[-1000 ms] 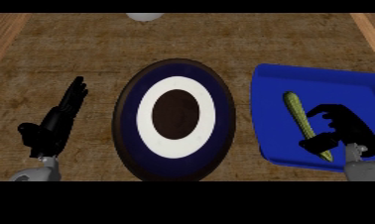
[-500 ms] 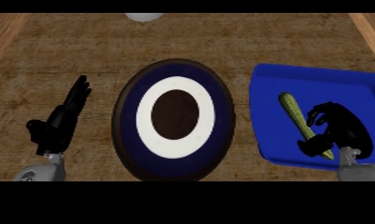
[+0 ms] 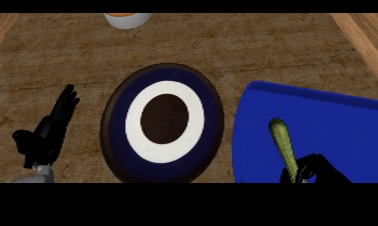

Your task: Pick the squash from the tray and place it in the plate

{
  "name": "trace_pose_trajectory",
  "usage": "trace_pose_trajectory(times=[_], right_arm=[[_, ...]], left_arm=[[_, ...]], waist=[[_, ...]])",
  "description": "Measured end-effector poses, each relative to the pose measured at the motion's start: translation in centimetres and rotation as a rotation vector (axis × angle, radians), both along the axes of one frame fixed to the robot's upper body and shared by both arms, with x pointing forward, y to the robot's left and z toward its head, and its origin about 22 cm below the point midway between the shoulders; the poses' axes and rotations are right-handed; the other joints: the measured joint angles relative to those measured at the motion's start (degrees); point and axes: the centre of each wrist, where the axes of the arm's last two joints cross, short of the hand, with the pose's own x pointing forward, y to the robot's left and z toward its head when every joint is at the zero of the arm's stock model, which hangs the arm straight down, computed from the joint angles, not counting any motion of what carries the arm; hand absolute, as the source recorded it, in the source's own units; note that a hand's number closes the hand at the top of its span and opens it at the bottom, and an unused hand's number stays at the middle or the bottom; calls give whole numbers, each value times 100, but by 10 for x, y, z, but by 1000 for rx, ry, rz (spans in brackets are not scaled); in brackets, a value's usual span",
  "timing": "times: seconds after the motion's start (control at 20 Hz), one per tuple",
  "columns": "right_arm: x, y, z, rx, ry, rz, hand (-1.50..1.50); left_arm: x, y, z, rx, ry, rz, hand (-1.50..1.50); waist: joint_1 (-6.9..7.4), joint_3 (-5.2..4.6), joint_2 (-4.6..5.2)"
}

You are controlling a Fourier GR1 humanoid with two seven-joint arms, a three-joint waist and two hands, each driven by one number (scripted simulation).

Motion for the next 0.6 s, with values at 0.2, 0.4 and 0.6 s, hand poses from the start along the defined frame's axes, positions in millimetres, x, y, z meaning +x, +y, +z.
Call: trace_pose_trajectory(times=[0.2, 0.4, 0.6], right_arm=[[-47, 28, 8, -19, -105, -5, 150], [-83, 51, 26, -61, -220, -15, 150], [-106, 67, 51, -110, -361, -35, 150]], left_arm=[[-4, 1, -2, -10, 3, 10, 0], [-3, 3, 1, -4, -6, 7, 0], [-3, 2, 4, -6, -3, -1, 0]], waist=[[-1, 6, 12], [34, 6, 31], [66, 5, 43]])
